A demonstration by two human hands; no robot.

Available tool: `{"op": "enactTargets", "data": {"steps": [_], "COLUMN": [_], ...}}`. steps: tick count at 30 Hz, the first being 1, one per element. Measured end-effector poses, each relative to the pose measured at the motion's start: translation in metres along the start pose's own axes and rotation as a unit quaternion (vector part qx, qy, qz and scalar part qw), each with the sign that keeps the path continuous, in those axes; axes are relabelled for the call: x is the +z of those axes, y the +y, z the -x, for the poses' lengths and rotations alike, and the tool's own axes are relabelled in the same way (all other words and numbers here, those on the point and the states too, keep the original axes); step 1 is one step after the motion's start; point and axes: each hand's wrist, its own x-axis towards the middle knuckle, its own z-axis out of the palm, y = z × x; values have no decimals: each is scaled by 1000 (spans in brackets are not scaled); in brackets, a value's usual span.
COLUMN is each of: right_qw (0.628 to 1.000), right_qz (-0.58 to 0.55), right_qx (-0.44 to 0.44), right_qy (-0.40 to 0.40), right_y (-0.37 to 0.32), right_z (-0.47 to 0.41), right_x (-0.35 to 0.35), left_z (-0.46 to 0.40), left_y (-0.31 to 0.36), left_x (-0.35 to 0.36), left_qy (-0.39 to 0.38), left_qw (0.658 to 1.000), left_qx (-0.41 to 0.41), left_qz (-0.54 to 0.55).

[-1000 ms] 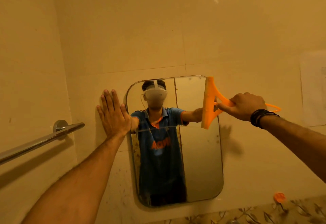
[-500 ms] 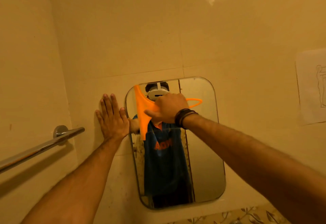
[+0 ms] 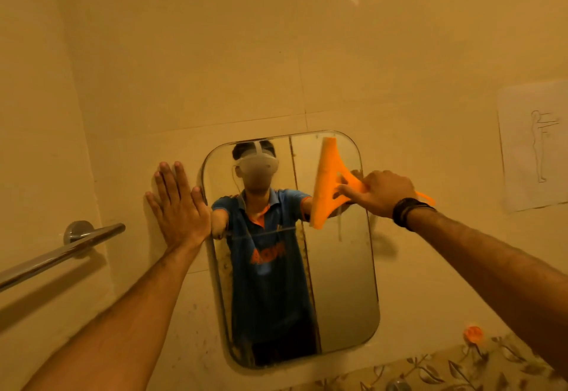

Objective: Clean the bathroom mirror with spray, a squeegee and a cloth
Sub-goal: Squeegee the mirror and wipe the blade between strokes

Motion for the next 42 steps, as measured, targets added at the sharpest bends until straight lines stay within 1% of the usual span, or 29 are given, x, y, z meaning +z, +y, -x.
{"op": "enactTargets", "data": {"steps": [2, 5, 8, 11, 13, 15, 16, 17, 19, 22, 24, 28, 36, 39, 42], "right_qw": [999, 997, 996, 991, 990, 987, 987, 989, 992, 987, 985, 990, 996, 999, 999], "right_qz": [-12, -20, -36, -85, -116, -114, -101, -85, -47, 18, 40, -9, -27, -3, 20], "right_qx": [45, 71, 80, 86, 44, -39, -75, -99, -120, -157, -166, -135, -83, -37, 8], "right_qy": [1, 1, 32, 57, 70, 102, 97, 69, 18, 10, -5, -31, -13, -28, -40], "right_y": [23, 34, 23, -2, -32, -72, -93, -112, -150, -194, -201, -170, -70, -31, 2], "right_z": [13, 27, 33, 42, 48, 51, 52, 51, 49, 46, 45, 49, 81, 92, 103], "right_x": [-1, -4, -9, -6, 0, 9, 14, 22, 37, 52, 61, 77, 77, 71, 69], "left_z": [-1, -2, -2, -2, -2, -2, -2, -2, 2, 13, 16, 16, 25, 34, 37], "left_y": [0, -6, -6, -5, -5, -6, -8, -9, -15, -25, -29, -32, -26, -23, -23], "left_x": [3, 1, -5, -9, -12, -15, -16, -17, -19, -21, -22, -21, -14, -10, -11], "left_qy": [5, -1, -19, -39, -52, -65, -73, -81, -95, -105, -105, -110, -64, -54, -63], "left_qw": [1000, 1000, 1000, 999, 998, 997, 996, 996, 994, 991, 990, 988, 994, 996, 995], "left_qx": [-15, 4, 18, 23, 24, 27, 30, 36, 52, 71, 82, 90, 82, 62, 55], "left_qz": [6, 6, -10, -18, -24, -30, -30, -29, -34, -38, -47, -53, -40, -42, -46]}}
